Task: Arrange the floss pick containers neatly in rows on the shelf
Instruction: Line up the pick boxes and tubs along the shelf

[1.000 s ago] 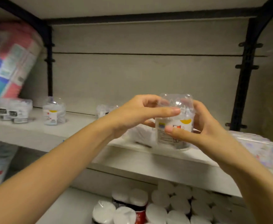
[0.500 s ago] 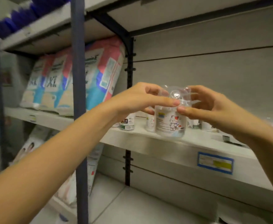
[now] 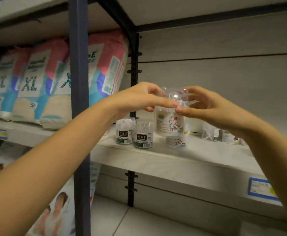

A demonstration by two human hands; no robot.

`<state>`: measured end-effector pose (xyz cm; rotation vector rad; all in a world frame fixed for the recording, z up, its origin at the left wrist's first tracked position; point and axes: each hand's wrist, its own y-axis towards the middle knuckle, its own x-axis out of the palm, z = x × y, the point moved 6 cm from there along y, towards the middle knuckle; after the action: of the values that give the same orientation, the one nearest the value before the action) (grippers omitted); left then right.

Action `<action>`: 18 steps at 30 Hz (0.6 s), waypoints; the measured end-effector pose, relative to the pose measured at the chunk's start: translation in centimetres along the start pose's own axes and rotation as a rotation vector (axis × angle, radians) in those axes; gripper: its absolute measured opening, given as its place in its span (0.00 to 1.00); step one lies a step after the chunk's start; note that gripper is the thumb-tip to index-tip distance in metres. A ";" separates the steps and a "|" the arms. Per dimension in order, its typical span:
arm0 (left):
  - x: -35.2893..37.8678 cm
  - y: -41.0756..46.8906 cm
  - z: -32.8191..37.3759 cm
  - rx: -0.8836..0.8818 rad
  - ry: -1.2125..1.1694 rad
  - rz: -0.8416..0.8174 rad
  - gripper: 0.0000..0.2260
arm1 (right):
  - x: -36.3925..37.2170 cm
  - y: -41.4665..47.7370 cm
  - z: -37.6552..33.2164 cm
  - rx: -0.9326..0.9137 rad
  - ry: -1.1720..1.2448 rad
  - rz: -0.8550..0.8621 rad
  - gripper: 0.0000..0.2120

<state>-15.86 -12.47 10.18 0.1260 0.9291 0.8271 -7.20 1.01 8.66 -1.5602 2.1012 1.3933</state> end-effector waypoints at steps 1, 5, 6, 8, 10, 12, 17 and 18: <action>0.4 0.4 -0.3 0.002 0.006 -0.013 0.23 | 0.0 -0.1 0.4 0.018 -0.016 -0.004 0.39; 1.8 2.1 -0.3 0.035 0.037 -0.067 0.24 | -0.5 -0.4 1.7 0.084 -0.053 0.004 0.31; 2.0 2.5 0.0 0.044 0.042 -0.078 0.24 | -1.0 -0.5 1.8 0.097 -0.056 0.013 0.29; 2.5 3.8 1.1 0.076 0.052 -0.095 0.24 | -2.4 -0.5 2.0 0.126 -0.065 0.047 0.29; 3.5 5.2 2.3 0.116 0.064 -0.109 0.24 | -4.0 -0.6 2.5 0.163 -0.098 0.079 0.34; 4.8 6.3 3.2 0.147 0.068 -0.137 0.23 | -5.0 -0.8 3.3 0.208 -0.125 0.072 0.36; 8.3 8.7 2.7 0.144 0.107 -0.222 0.24 | -5.8 -1.7 6.2 0.312 -0.147 0.044 0.34; 8.9 9.1 2.5 0.148 0.126 -0.242 0.23 | -5.8 -1.8 6.9 0.330 -0.142 0.034 0.35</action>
<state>-16.33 0.48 9.75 0.0878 1.1008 0.5464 -5.74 9.94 7.45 -1.2660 2.1463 1.0630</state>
